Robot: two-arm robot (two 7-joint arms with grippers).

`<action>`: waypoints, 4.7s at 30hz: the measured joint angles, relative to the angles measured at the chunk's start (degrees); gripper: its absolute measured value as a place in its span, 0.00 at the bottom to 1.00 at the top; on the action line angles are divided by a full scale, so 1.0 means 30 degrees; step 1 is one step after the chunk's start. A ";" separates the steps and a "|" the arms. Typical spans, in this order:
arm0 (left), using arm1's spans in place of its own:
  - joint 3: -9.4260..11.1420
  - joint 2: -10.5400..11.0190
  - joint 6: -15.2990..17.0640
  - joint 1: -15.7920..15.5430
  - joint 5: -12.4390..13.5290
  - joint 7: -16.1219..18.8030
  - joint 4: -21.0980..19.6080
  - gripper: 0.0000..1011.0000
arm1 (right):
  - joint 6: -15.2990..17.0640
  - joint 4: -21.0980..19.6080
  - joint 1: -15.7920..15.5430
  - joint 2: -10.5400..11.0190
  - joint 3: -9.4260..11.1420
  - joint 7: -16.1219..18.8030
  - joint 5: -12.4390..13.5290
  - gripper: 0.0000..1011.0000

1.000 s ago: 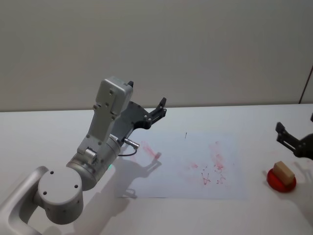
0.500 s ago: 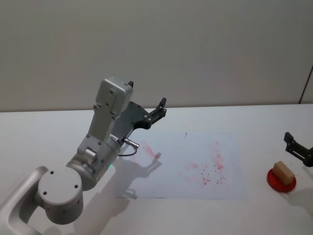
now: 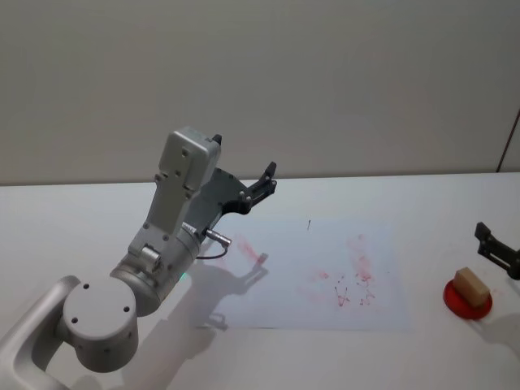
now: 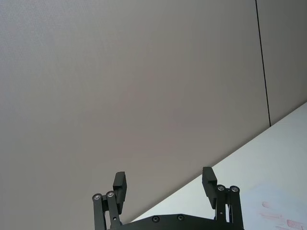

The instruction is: Use the one hand to pick up the stamp and affix it onto the A4 paper.

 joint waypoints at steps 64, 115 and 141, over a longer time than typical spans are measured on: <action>0.0000 -0.0001 0.0000 0.0000 0.0000 0.0000 0.0000 0.99 | 0.4901 0.1948 0.1059 -0.0872 -0.1024 0.1793 -0.2492 0.99; 0.0000 -0.0001 0.0000 0.0000 -0.0001 0.0000 0.0000 0.99 | 0.4851 0.2401 0.1723 -0.1408 -0.1329 0.2089 -0.2813 0.21; 0.0000 -0.0001 0.0000 0.0000 0.0000 0.0001 0.0000 0.99 | 0.3458 0.2710 0.3867 -0.2717 -0.2309 0.6228 -0.2419 0.21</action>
